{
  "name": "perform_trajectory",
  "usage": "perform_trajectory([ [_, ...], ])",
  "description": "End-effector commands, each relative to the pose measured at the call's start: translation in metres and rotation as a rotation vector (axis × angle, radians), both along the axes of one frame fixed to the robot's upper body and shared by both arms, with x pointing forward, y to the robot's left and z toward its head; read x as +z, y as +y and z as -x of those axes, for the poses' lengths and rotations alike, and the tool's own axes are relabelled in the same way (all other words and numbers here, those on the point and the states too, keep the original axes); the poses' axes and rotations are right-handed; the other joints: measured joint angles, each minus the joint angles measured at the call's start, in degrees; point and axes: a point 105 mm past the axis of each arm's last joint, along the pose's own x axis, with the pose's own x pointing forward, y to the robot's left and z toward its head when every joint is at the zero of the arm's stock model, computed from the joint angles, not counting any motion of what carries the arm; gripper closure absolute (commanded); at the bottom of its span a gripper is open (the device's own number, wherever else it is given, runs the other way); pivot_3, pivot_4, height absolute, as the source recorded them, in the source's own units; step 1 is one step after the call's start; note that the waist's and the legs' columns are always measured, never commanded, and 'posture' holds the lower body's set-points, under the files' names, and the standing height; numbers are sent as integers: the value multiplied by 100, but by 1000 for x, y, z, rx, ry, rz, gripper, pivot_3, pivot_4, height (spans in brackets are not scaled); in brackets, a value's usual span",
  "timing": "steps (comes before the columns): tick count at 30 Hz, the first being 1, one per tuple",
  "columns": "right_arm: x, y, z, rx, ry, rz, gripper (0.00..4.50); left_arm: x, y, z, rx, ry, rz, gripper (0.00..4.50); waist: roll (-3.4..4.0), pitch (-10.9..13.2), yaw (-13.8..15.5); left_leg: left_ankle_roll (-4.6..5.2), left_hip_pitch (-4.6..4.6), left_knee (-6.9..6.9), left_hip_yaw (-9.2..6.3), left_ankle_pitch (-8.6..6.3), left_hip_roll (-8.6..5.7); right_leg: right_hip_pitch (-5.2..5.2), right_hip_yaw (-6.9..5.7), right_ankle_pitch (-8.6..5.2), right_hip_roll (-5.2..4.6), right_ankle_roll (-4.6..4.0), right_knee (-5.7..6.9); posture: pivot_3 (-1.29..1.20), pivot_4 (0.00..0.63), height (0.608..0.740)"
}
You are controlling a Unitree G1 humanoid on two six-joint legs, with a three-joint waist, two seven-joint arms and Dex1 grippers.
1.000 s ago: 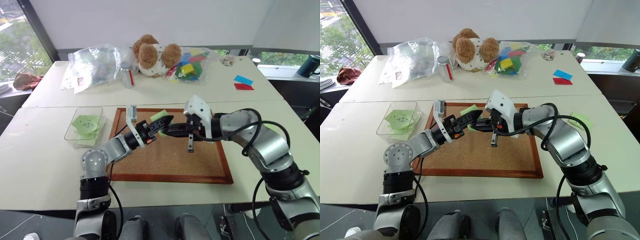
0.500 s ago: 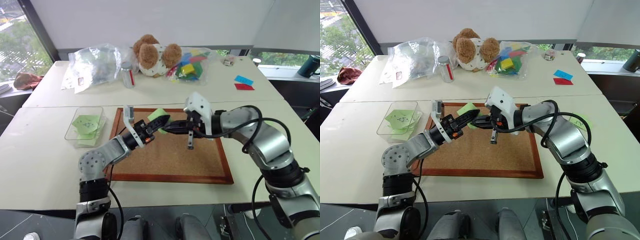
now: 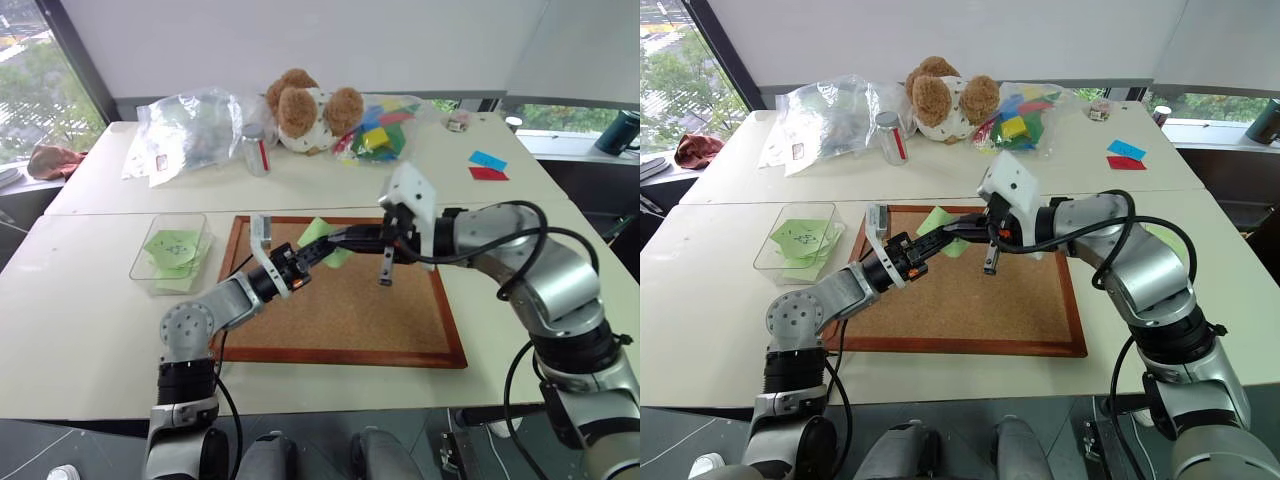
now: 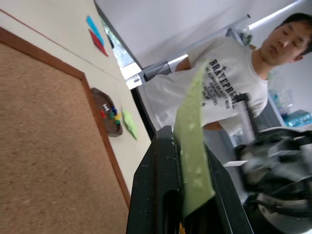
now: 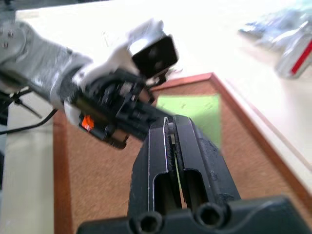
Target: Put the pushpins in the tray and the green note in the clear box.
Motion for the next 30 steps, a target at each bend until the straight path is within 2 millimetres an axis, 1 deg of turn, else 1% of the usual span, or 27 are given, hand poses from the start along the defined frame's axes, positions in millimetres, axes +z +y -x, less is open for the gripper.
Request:
perform_trajectory([
  [1,18,-4,5,-3,-63,-18,4500,6,4,0,13,-30,12,4420,0,0,2,0,0,0,0,0,0,0,0,0,0,0,0,0,150,740],
  [5,24,-14,-2,-56,-67,-35,4500,6,7,-3,32,-30,14,4420,0,0,1,1,0,0,0,0,0,0,0,0,0,0,0,0,150,740],
  [8,23,-39,-20,-182,-59,-36,4500,7,9,-3,37,-34,19,4420,0,0,11,1,0,0,0,0,0,0,1,0,0,0,0,0,150,740],
  [10,17,-65,-35,-298,-34,-43,4500,10,10,-3,38,-39,29,4420,-2,1,15,1,0,2,0,0,-2,4,1,0,-2,0,-2,0,150,740],
  [13,6,-111,-62,-507,24,-94,4500,15,13,-2,40,-49,45,4420,-2,1,14,1,0,2,0,-1,-2,6,1,0,-2,0,-4,0,150,740],
  [14,3,-120,-68,-548,46,-114,4500,16,14,-2,40,-52,46,4420,-2,1,9,1,0,2,1,-1,-1,6,1,0,-2,0,-4,0,150,740],
  [15,-8,-137,-76,-619,85,-114,4500,16,14,-1,40,-54,46,4420,-2,1,8,1,0,1,2,0,-1,6,1,0,-1,0,-4,0,150,740],
  [17,-24,-160,-85,-705,125,-92,4500,17,14,-1,40,-56,46,4420,-2,1,5,0,0,-1,2,0,-1,5,1,0,-1,0,-4,0,150,740],
  [18,-30,-167,-87,-728,134,-81,4500,17,14,-1,40,-56,45,4420,-2,1,4,0,0,-2,2,0,-1,5,1,0,0,0,-4,0,150,740],
  [22,-59,-184,-96,-792,205,-70,4500,17,15,-1,49,-61,41,4420,-2,1,-5,0,0,-3,4,0,-1,3,2,0,3,0,-4,0,150,740],
  [25,-71,-191,-99,-812,236,-66,4500,17,15,0,51,-65,39,4420,-2,1,-3,-1,0,-1,5,1,-1,4,3,0,4,0,-3,0,150,740],
  [30,-87,-195,-98,-825,296,-66,4500,17,15,1,53,-70,32,4420,-2,1,-2,-2,0,-1,6,1,-1,4,3,0,5,0,-3,0,150,740],
])
